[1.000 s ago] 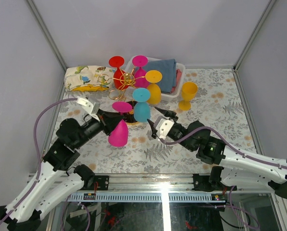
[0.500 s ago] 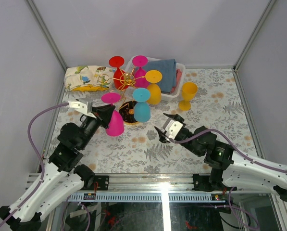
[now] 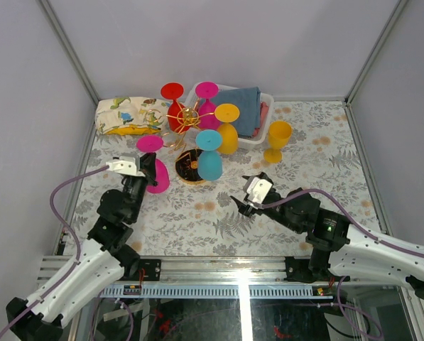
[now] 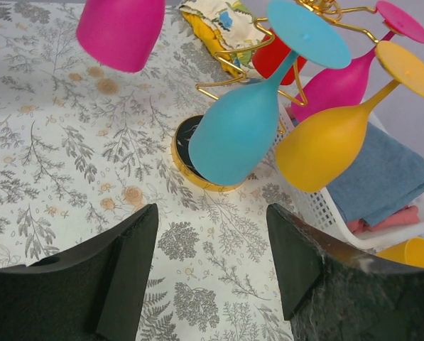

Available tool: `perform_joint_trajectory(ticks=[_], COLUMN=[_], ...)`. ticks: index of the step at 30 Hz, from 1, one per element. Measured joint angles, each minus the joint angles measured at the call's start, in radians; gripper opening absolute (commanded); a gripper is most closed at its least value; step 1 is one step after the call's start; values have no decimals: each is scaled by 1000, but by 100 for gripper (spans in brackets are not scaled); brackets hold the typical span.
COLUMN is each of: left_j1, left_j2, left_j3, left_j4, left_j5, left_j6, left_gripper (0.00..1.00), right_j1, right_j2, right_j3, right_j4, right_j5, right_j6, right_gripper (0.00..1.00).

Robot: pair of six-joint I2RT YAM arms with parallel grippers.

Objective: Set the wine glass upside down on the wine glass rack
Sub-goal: Turn the wine glass upside down at the wine rack.

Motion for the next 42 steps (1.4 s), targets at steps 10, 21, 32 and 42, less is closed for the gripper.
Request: perform_joint_trajectory(ticks=[10,21,32,42], left_j1=[208,397,415,417], left_j2=[134,298,412,473], left_j3=[-17,-22,14,65], left_j4=[209,416,464,467], left_j5=[151,568,815,904], left_j6=[-41,-153,-161,-161], left_gripper=[0,0,0,0], right_j1=[0,0,0,0], right_j2=[2,3,2,2], right_j3=[-2,-24,-35,-44], right_j4=[-24,-25,-26,-26], right_j5=[-22,-21,-21,-21], right_j6=[21,34,34,34], right_gripper=[70,70,70,70])
